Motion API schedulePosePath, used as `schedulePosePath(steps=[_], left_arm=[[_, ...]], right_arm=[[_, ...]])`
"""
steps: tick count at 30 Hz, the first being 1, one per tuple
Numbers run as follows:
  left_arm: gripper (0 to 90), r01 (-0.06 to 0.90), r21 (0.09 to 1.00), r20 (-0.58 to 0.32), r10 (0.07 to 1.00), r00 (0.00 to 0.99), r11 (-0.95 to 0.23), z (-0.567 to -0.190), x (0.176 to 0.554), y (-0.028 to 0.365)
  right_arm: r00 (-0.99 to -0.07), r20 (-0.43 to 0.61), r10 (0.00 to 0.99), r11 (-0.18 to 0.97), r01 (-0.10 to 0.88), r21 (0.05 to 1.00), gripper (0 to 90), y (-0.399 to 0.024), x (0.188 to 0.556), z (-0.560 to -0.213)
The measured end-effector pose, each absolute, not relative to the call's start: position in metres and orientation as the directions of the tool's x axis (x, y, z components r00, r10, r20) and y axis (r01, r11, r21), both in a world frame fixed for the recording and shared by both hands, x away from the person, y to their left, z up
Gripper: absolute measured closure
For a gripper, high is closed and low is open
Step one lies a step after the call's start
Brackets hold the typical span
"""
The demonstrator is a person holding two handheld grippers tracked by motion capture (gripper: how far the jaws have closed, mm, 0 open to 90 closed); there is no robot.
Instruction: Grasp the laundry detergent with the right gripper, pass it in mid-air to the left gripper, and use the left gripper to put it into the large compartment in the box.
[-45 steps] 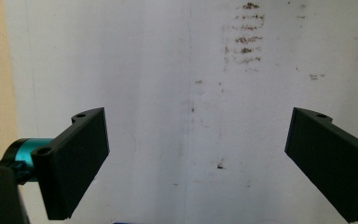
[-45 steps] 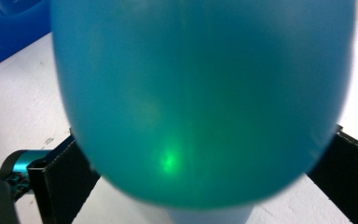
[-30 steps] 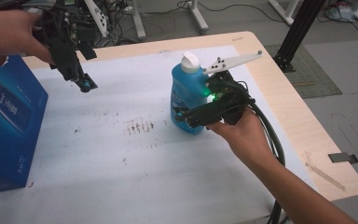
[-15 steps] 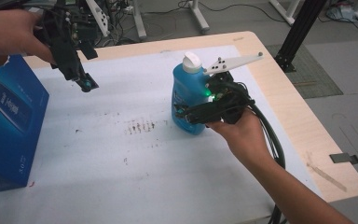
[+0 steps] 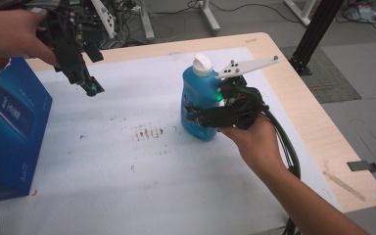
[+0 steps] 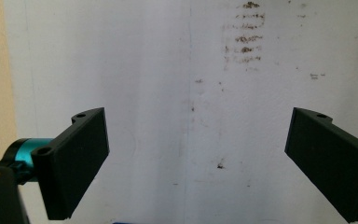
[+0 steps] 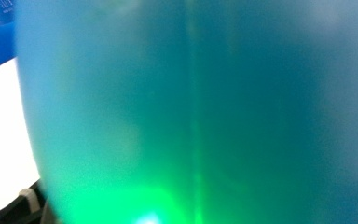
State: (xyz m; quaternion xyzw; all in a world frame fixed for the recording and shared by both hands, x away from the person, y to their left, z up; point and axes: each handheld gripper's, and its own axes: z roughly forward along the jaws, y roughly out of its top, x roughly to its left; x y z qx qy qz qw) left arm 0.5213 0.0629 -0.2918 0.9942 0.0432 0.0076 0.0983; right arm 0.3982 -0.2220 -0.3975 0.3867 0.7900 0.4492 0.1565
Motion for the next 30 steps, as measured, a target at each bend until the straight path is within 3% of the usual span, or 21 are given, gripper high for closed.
schedulePosePath(steps=[9,30], left_arm=[[6.2,0.082,0.192,0.005,0.085,0.996,-0.978,-0.2921,0.5211,0.0625],[6.2,0.084,0.199,0.012,0.088,0.996,-0.976,-0.2886,0.5189,0.0636]], right_arm=[[-0.654,0.098,0.750,0.294,0.464,0.836,41.2,-0.2215,0.3976,-0.3978],[-0.661,0.050,0.748,0.322,0.428,0.845,44.9,-0.2188,0.3933,-0.3941]])
